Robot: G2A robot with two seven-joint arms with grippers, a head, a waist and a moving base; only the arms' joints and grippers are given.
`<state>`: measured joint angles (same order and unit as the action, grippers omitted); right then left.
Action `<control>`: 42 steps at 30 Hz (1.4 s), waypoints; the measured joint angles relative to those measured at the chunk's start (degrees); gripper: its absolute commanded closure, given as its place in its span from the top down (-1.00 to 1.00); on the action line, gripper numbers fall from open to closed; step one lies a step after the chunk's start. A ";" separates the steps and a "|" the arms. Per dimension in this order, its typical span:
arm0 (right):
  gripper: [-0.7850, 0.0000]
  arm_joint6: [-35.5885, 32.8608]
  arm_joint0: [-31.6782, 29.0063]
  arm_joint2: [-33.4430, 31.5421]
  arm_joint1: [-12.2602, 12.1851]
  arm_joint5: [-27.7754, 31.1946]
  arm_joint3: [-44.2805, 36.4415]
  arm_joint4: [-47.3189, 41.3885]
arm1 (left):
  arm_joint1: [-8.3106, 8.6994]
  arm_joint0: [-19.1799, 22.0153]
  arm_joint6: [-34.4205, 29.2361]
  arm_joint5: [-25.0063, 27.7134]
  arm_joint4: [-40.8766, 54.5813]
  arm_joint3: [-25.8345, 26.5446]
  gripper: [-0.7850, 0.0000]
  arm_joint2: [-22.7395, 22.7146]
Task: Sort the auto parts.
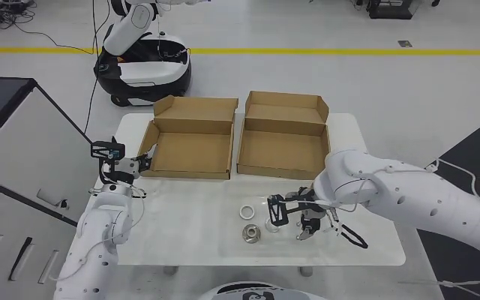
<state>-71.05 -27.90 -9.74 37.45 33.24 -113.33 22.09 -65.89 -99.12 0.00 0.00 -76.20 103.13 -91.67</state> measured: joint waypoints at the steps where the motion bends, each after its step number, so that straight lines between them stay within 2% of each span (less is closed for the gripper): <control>1: 1.00 -0.09 -0.20 0.00 0.03 -0.09 0.04 0.13 | 0.00 0.00 0.00 0.00 0.00 0.00 1.00 0.00; 18: 1.00 -0.70 -2.82 0.00 -0.56 -0.70 1.27 1.71 | 0.00 0.00 0.00 0.00 0.00 0.00 1.00 0.00; 19: 0.92 -0.74 -2.92 0.00 -0.59 -0.74 1.21 1.69 | 0.00 0.00 0.00 0.00 0.00 0.00 1.00 0.00; 25: 0.89 -0.80 -3.67 0.00 -0.71 -0.80 1.20 2.20 | 0.00 0.00 0.00 0.00 0.00 0.00 1.00 0.00; 27: 0.75 -0.78 -3.91 0.00 -0.72 -0.78 1.36 2.36 | 0.00 0.00 0.00 0.00 0.00 0.00 1.00 0.00; 28: 0.74 -0.78 -4.03 0.00 -0.72 -0.78 1.44 2.36 | 0.00 0.00 0.00 0.00 0.00 0.00 1.00 0.00; 30: 0.56 -0.79 -4.33 0.00 -0.70 -0.80 1.65 2.50 | 0.00 0.00 0.00 0.00 0.00 0.00 1.00 0.00; 32: 0.50 -0.85 -4.56 0.00 -0.66 -0.85 1.84 2.76 | 0.00 0.00 0.00 0.00 0.00 0.00 1.00 0.00; 42: 0.40 -0.25 -4.96 0.00 -0.01 -0.26 3.77 3.96 | 0.00 0.00 0.00 0.00 0.00 0.00 1.00 0.00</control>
<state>-71.31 -32.86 -9.74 37.44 32.98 -109.56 26.05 -65.89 -99.12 0.00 0.00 -76.20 103.13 -91.67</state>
